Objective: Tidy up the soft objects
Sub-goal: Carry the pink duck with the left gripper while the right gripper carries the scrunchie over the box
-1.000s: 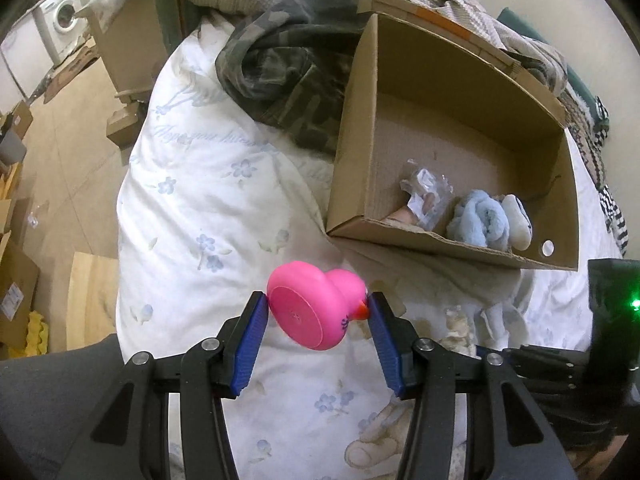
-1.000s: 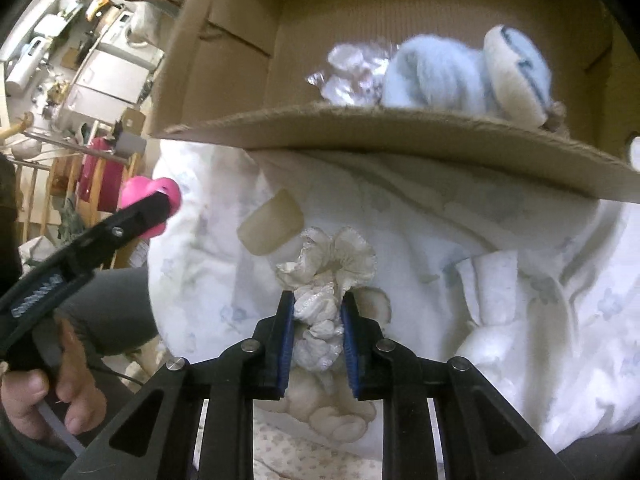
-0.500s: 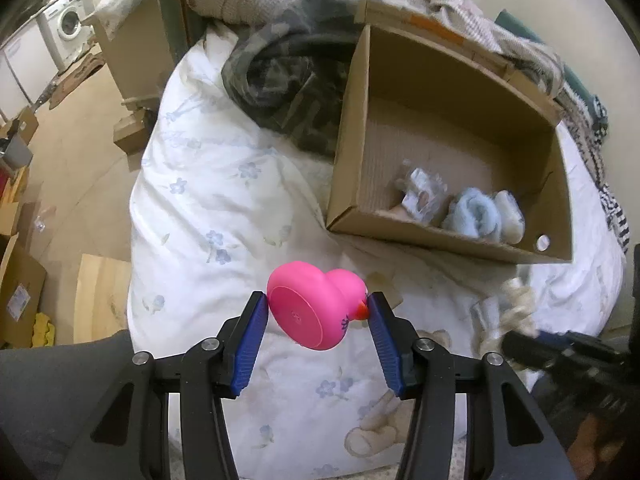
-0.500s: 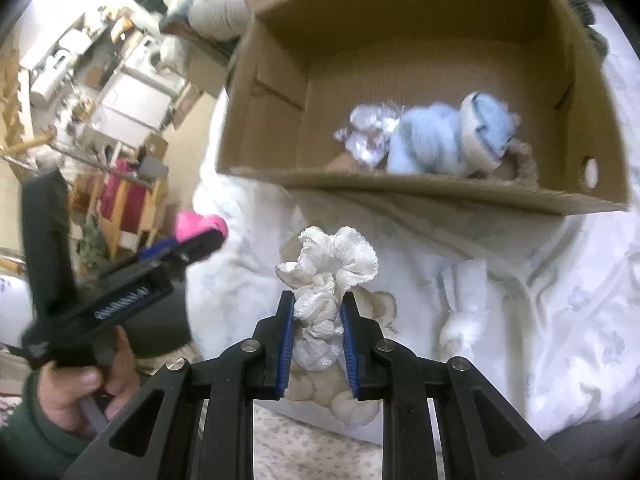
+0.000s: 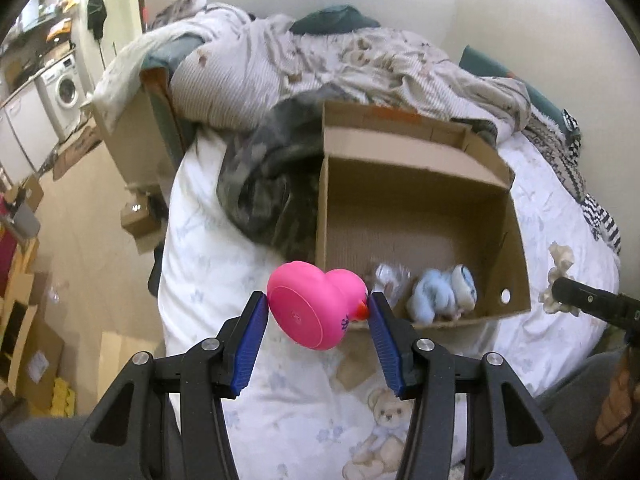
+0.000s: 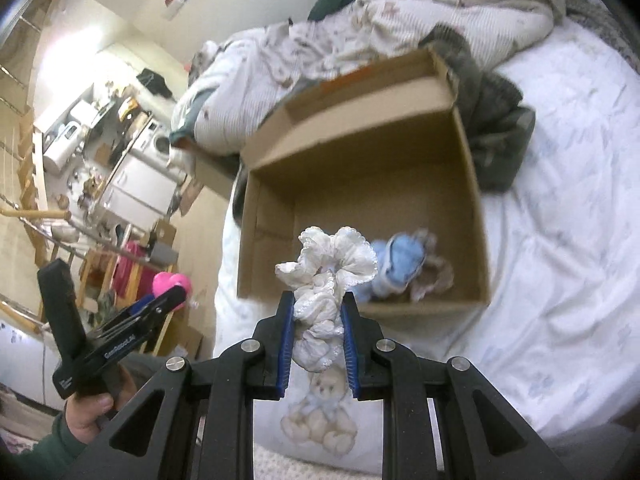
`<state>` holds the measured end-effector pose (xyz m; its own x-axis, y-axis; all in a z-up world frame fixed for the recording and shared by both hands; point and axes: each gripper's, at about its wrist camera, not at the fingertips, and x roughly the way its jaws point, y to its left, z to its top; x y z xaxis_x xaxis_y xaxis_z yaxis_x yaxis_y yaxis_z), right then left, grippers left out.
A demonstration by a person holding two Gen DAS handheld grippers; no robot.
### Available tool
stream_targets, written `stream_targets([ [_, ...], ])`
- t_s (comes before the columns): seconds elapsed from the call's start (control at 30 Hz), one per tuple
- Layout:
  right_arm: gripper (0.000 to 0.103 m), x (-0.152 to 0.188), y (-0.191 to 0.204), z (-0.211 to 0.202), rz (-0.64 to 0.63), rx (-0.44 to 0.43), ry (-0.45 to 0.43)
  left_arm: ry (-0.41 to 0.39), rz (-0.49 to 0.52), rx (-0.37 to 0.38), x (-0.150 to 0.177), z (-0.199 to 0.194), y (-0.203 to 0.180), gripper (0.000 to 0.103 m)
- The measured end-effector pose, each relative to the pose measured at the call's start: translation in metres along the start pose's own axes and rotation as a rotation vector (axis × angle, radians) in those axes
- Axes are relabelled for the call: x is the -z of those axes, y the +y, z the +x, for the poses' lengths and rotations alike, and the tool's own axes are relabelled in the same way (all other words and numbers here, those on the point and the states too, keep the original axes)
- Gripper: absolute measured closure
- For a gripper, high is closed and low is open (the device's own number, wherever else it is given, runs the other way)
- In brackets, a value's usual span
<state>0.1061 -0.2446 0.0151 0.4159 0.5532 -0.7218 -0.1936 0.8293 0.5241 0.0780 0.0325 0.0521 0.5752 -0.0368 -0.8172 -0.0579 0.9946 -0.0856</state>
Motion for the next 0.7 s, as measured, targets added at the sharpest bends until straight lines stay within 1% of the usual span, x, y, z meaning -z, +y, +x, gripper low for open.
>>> stream_targets([
  [0.1,0.079,-0.008,0.001,-0.001,-0.009,0.001,-0.038,-0.009,0.008,0.01,-0.01,0.0,-0.002,0.055],
  [0.17,0.079,-0.011,0.003,0.001,-0.009,-0.018,-0.05,-0.02,0.013,0.01,-0.018,0.0,-0.002,0.055],
  [0.3,0.079,-0.018,0.003,0.005,-0.016,-0.033,-0.075,-0.03,0.002,0.018,-0.033,0.003,0.001,0.055],
  [0.37,0.079,-0.019,0.0,0.011,-0.008,-0.033,-0.084,-0.038,0.012,0.013,-0.039,0.005,-0.002,0.055],
  [0.47,0.079,-0.024,-0.005,0.02,0.009,-0.044,-0.08,-0.042,0.026,0.017,-0.045,0.012,-0.009,0.055],
  [0.6,0.079,-0.022,-0.01,0.033,0.017,-0.042,-0.08,-0.023,0.056,0.039,-0.048,0.03,-0.024,0.055],
  [0.7,0.079,-0.02,-0.017,0.044,0.032,-0.011,-0.056,-0.011,0.09,0.044,-0.048,0.045,-0.035,0.055],
])
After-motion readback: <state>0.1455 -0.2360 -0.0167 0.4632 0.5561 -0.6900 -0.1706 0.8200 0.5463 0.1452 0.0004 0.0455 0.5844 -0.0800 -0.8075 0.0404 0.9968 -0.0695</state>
